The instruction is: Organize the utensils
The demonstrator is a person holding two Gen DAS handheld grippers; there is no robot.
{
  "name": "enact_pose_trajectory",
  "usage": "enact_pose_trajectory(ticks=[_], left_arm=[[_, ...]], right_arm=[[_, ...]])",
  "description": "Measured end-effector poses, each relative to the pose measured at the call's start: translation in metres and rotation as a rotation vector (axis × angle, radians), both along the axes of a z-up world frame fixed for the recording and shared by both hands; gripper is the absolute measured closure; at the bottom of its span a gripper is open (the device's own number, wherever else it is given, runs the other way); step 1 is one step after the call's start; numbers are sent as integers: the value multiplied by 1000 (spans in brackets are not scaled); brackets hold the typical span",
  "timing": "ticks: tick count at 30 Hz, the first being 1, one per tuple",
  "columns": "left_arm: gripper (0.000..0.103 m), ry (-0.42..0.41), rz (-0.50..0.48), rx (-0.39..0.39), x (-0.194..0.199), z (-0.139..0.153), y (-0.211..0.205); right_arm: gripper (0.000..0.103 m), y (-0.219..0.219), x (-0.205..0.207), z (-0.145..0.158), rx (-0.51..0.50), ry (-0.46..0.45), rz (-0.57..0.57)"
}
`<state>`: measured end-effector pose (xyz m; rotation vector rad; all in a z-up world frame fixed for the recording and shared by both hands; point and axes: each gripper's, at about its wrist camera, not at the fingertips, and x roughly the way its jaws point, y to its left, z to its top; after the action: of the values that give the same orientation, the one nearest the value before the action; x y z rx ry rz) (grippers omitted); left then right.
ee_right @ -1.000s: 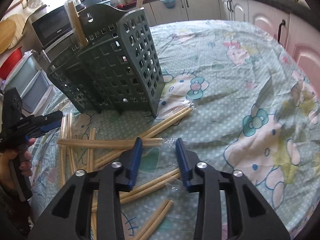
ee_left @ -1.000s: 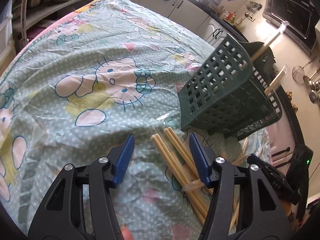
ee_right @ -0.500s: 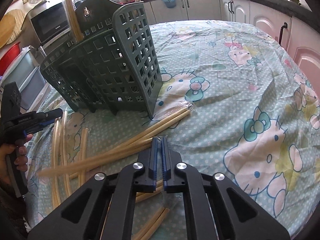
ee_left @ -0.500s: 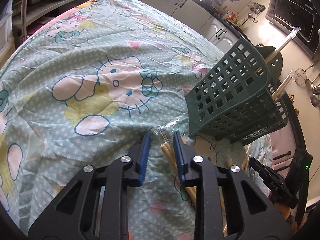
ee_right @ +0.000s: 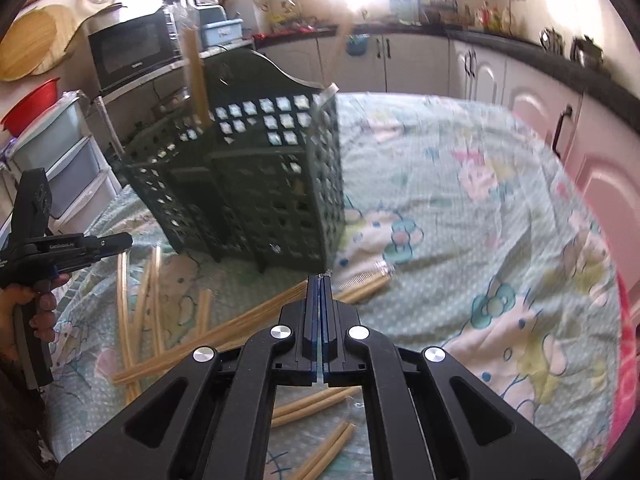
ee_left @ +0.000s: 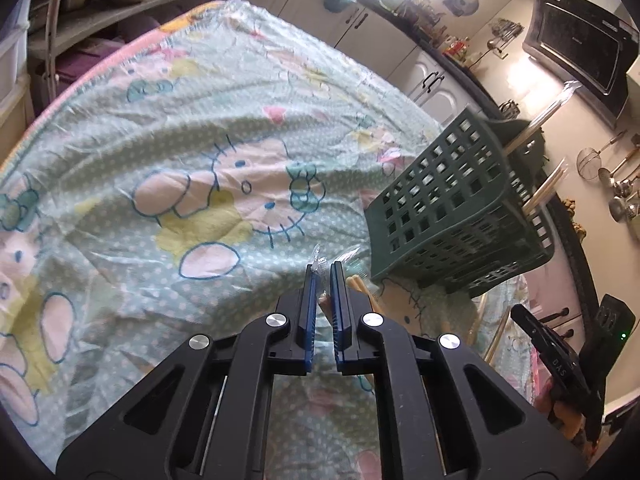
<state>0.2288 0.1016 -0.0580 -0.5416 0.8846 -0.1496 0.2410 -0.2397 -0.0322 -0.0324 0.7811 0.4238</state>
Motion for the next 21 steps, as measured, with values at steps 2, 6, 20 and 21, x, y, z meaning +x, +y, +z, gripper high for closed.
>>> enact_pose_trajectory(ticks=[2,6,20,21], left_arm=[[99,-20,0,4,-4,7,1],[100,-73,-3,12,-13,27,1],[101,-273,-85,30,-41,104,-25],[101,-284,-91,32,-43,109,-27]], right_arm=[[102,4,-4,8,-8,-25,13],[102,12,-14,23,-18,-72,46],[102,48,-54,77,-23,-211,165],[102,50,-55,80,-25,-219,170]])
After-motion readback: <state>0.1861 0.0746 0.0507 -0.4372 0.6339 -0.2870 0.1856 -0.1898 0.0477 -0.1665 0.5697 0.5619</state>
